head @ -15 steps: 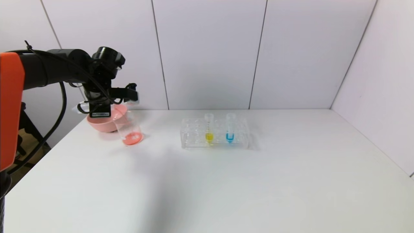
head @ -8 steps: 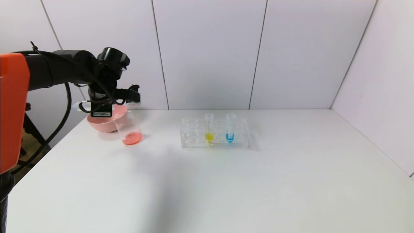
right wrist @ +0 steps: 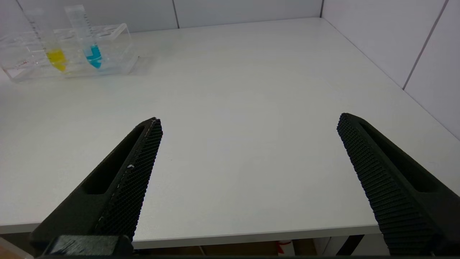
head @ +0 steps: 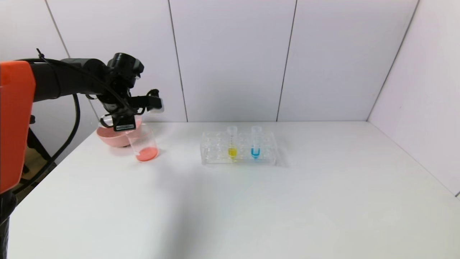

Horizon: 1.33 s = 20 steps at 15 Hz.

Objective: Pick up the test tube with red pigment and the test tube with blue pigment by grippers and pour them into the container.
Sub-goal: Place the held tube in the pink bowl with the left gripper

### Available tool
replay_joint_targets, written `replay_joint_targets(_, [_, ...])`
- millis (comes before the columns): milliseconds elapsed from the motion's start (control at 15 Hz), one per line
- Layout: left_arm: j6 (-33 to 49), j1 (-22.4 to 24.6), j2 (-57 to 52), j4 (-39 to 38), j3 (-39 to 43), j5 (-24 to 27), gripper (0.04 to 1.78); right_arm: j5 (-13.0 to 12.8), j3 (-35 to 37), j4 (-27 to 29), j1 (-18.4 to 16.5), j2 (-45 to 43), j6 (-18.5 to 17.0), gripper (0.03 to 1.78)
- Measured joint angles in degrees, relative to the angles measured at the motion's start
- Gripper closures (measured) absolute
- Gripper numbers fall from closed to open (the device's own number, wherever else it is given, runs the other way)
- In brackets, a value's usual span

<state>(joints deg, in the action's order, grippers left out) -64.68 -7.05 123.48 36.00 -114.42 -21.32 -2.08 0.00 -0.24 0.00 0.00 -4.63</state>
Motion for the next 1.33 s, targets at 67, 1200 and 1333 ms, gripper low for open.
replay_joint_targets(67, [3.99, 0.68, -0.51, -0.65, 0.22, 4.44, 1.38, -0.02, 0.0, 0.0, 0.0, 0.0, 0.0, 0.04])
replay_joint_targets(1200, [61.99, 7.29, -19.09, -75.91, 54.75, 11.87, 1.38, -0.02, 0.0, 0.0, 0.0, 0.0, 0.0, 0.04])
replay_joint_targets(1333, [64.02, 8.56, -19.02, -88.0, 58.11, 10.8, 1.38, -0.02, 0.0, 0.02, 0.0, 0.0, 0.0, 0.04])
